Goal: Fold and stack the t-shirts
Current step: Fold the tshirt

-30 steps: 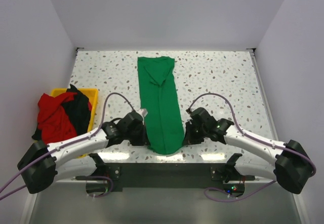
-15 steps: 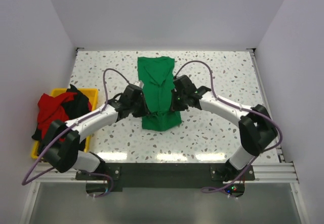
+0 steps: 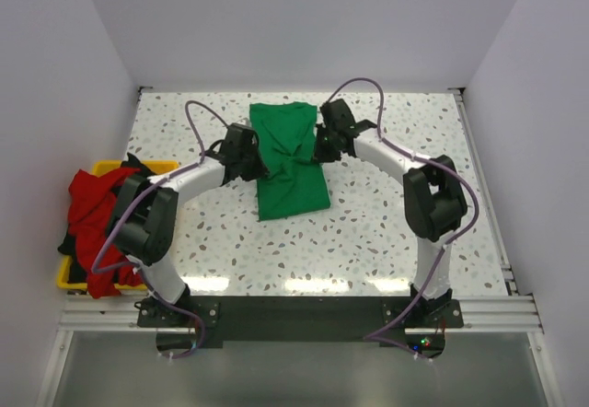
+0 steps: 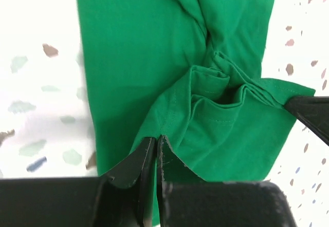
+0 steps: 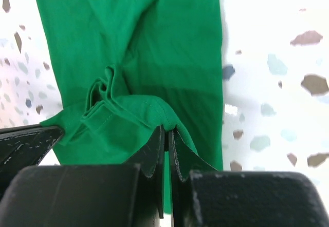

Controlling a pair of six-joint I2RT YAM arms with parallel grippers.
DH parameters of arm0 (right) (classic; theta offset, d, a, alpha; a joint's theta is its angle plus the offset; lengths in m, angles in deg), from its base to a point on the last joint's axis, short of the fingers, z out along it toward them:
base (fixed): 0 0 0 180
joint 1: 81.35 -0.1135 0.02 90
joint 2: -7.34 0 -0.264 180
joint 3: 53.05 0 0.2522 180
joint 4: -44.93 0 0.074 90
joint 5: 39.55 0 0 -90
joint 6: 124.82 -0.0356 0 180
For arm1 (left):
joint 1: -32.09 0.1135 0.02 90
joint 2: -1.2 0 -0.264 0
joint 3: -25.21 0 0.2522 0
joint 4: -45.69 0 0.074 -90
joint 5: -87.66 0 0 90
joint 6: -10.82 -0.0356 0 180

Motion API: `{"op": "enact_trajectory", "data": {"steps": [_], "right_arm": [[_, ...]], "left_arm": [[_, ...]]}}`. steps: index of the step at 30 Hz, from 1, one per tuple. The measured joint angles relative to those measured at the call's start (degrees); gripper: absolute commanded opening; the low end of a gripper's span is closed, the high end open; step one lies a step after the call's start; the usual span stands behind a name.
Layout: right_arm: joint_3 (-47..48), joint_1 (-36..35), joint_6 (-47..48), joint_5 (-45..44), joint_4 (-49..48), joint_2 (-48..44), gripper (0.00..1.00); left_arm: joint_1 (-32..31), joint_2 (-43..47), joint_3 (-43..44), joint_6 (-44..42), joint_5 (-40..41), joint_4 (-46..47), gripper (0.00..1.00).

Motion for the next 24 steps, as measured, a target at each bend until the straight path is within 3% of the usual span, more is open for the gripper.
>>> {"op": "enact_trajectory", "data": {"steps": [21, 24], "right_arm": [[13.4, 3.7, 2.0, 0.5, 3.6, 8.6, 0.00], [15.9, 3.8, 2.6, 0.7, 4.2, 10.7, 0.07]], "left_arm": [[5.0, -7.7, 9.0, -0.8, -1.3, 0.3, 0.02], [5.6, -9.1, 9.9, -1.3, -1.7, 0.3, 0.14]]}}
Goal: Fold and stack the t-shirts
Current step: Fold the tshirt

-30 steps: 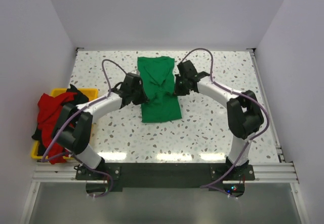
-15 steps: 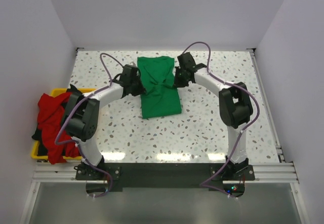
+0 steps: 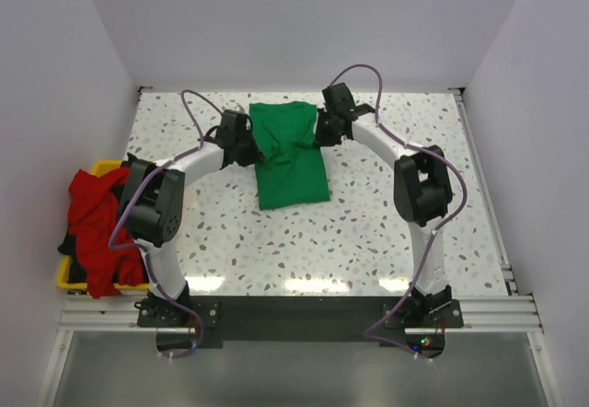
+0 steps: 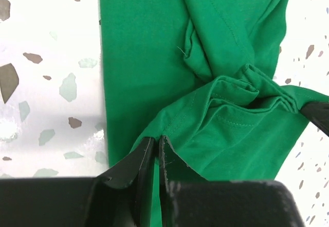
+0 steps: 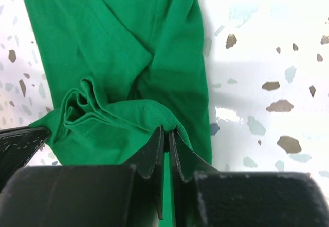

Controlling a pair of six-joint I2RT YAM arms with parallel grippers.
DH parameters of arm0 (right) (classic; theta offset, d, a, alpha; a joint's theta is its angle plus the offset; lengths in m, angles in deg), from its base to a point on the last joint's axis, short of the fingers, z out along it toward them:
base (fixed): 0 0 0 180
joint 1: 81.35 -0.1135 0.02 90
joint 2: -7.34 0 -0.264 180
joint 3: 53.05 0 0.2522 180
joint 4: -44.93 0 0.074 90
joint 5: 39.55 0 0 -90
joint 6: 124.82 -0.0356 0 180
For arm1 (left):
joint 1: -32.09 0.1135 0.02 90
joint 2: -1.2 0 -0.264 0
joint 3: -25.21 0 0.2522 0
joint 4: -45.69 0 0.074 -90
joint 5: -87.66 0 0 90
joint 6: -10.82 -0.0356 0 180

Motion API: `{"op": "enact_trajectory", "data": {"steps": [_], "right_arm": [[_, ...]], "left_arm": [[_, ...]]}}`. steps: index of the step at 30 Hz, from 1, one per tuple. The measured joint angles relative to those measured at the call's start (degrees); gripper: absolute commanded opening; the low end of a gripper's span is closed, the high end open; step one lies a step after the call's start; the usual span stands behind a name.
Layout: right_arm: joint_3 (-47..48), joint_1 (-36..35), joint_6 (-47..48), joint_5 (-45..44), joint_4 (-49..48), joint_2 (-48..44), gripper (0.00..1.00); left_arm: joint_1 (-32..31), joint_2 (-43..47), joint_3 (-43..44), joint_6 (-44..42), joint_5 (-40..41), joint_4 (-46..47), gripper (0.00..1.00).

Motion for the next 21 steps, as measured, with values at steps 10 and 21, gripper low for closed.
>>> {"op": "enact_trajectory", "data": {"steps": [10, 21], "right_arm": [[4.3, 1.7, 3.0, -0.1, 3.5, 3.8, 0.54], [-4.9, -0.5, 3.1, -0.4, 1.5, -6.4, 0.46]], "left_arm": [[2.7, -0.4, 0.5, -2.6, -2.1, 0.5, 0.69], [-1.9, 7.5, -5.4, -1.5, -5.0, 6.6, 0.18]]}}
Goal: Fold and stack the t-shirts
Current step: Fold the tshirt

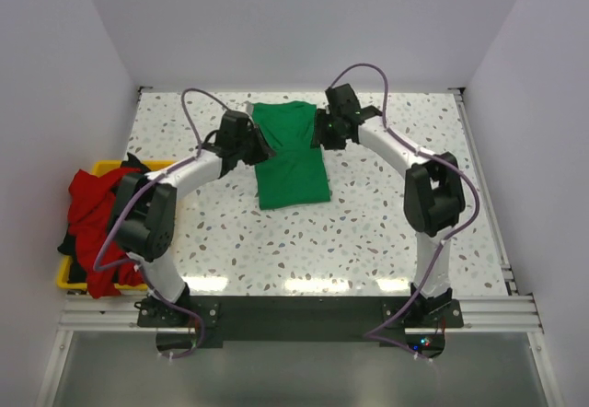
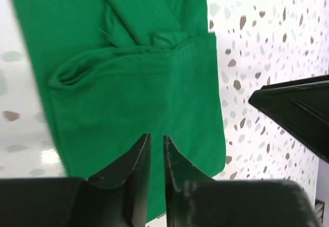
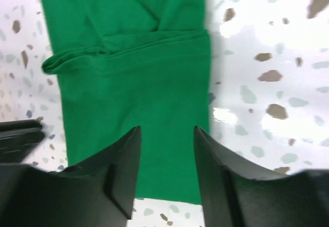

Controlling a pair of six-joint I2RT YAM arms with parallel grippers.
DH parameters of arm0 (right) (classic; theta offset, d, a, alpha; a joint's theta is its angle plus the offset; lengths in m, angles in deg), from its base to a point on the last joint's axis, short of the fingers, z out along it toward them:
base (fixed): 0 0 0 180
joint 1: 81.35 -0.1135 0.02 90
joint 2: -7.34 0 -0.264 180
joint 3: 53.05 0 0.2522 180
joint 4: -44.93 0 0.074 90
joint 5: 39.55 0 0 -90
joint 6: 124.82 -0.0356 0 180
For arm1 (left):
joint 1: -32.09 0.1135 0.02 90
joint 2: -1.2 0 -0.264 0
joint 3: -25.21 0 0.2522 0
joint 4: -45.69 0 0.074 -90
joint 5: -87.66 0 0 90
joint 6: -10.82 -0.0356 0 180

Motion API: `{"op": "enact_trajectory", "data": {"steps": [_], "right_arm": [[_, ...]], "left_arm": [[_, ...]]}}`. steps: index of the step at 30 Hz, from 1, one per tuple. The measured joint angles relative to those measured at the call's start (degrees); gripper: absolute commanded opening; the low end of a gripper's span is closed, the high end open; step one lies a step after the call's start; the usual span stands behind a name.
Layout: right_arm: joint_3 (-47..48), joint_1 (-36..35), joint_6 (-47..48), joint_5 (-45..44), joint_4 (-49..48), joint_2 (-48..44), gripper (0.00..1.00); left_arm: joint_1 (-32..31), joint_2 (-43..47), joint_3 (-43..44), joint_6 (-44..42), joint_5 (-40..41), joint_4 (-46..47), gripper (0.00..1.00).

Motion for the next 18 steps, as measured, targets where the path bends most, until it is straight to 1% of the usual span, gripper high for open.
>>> {"op": "enact_trajectory", "data": {"steps": [1, 2, 4, 8, 12, 18], "right_arm": [[-0.5, -0.7, -0.2, 0.0, -0.6, -0.3, 0.44], [-1.1, -1.4, -0.4, 0.1, -1.3, -0.4, 0.42], [-2.9, -2.6, -1.0, 0.2, -2.5, -0.4, 0.38], [-7.7, -3.4, -2.0, 0.8, -3.8, -0.4, 0.36], [-11.4, -3.0, -2.6, 1.2, -4.5, -0.5, 0.36], [-17.6, -3.0, -2.6, 1.7, -7.0, -2.2, 0.34]], "left_arm": [[-0.8, -1.1, 0.6, 0.0, -0.4, 0.1, 0.17], [-1.6, -2.6, 1.5, -0.1, -0.9, 0.1, 0.14], [-2.9, -6.1, 3.9, -0.1, -2.1, 0.0, 0.13], [-3.6, -12.4, 8.5, -0.1, -4.0, 1.3, 0.13], [-3.5, -17.6, 12.9, -0.2, -4.2, 1.6, 0.13], [-2.6, -21.1, 14.0, 0.3, -3.8, 2.4, 0.13]]}}
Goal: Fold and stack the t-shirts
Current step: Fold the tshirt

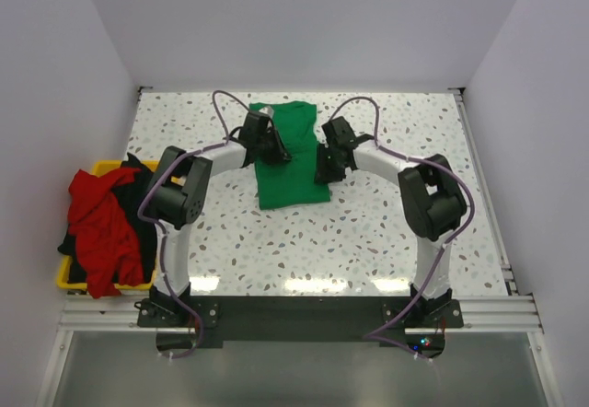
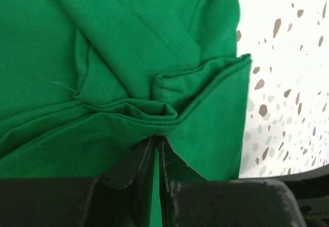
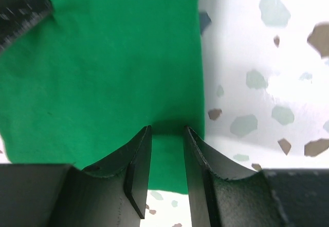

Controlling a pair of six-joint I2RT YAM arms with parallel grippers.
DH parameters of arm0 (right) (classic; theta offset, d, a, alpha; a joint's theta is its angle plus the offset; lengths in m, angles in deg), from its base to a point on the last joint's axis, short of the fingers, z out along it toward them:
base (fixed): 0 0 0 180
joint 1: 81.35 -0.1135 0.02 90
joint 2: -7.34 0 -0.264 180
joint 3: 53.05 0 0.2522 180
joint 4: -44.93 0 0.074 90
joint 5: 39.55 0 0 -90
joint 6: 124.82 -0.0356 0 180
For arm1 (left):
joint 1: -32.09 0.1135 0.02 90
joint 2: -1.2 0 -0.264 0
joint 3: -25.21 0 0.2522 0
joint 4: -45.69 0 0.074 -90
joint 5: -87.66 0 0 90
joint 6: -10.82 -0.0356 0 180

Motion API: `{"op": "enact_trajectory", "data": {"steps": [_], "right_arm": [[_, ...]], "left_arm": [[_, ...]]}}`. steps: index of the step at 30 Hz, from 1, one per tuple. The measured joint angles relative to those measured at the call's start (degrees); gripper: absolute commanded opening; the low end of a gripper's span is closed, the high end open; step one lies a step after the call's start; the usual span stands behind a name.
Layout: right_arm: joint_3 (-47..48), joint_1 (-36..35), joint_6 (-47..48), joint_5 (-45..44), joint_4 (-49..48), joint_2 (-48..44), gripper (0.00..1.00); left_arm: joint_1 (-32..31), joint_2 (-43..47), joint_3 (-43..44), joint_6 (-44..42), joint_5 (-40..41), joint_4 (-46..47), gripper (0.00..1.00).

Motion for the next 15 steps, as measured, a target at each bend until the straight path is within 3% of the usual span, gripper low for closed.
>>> {"op": "enact_trajectory", "data": {"steps": [7, 15], "right_arm": [[-4.6, 0.0, 0.0, 0.3, -2.8, -1.7, 0.34], [-5.6, 0.0, 0.1, 0.0, -3.4, -2.6, 0.34]], "left_arm": [[0.2, -0.7, -0.3, 1.1, 0.9, 0.4, 0.14], [0.2, -0.1, -0.5, 0.4, 0.9, 0.6, 0.30]]}}
